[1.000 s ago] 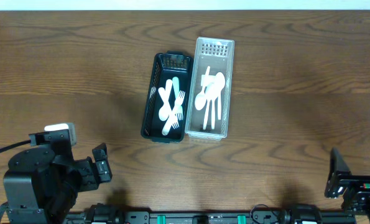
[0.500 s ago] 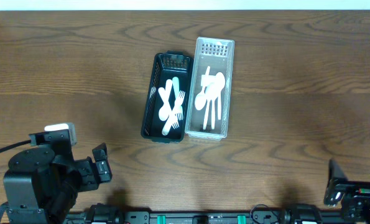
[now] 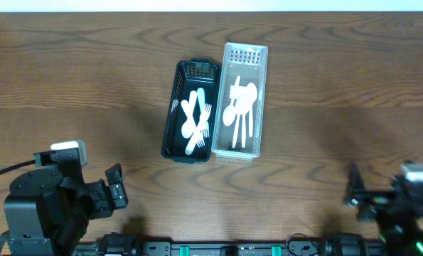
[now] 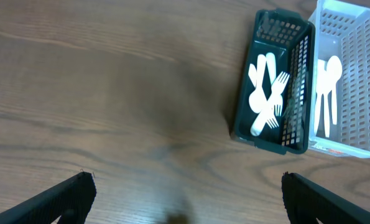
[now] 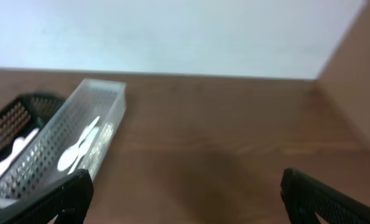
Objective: Pack container
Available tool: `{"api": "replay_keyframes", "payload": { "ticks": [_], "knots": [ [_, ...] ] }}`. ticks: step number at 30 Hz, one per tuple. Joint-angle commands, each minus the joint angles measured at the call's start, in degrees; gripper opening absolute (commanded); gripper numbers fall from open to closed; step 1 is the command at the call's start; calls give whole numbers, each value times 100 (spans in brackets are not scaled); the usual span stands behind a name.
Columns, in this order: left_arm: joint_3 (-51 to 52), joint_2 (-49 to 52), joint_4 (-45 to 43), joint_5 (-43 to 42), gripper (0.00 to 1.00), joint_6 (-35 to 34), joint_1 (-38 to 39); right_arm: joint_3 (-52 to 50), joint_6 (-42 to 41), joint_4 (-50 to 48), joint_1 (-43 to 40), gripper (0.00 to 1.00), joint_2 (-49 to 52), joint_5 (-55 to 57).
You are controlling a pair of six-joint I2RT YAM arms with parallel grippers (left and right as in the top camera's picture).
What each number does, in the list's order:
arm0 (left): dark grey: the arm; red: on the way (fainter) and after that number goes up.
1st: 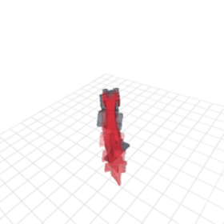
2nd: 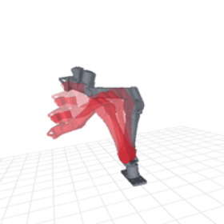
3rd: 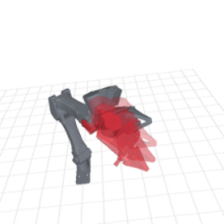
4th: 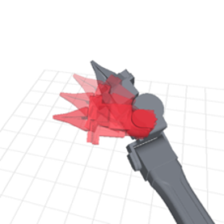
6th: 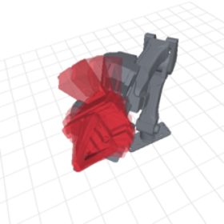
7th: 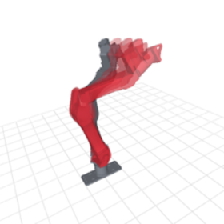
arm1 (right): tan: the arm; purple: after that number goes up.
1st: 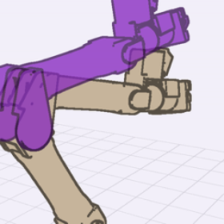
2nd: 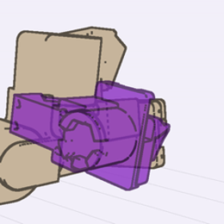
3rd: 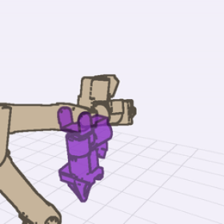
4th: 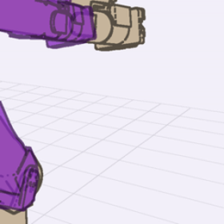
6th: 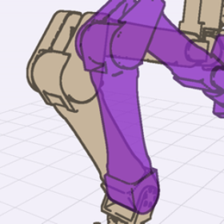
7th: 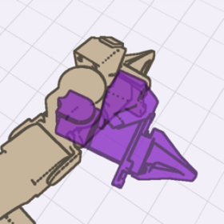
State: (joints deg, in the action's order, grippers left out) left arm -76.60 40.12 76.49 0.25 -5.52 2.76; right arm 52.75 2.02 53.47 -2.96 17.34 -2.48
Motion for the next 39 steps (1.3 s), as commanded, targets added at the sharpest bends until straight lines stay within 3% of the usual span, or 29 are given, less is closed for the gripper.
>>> {"api": "replay_keyframes", "payload": {
  "ticks": [1,8,17,39],
  "knots": [
    [-35,22,0,44,98,59,-24,-1073,-72,-367,42,99,-302,-540],
    [-35,22,0,46,98,59,-24,-2603,-216,-1128,42,99,-767,-682],
    [-35,22,0,46,98,61,-24,-3578,-369,-1484,42,99,-1493,-680],
    [-35,22,0,46,98,59,-24,-4391,-367,-1937,39,99,-1687,-656]
  ]
}}
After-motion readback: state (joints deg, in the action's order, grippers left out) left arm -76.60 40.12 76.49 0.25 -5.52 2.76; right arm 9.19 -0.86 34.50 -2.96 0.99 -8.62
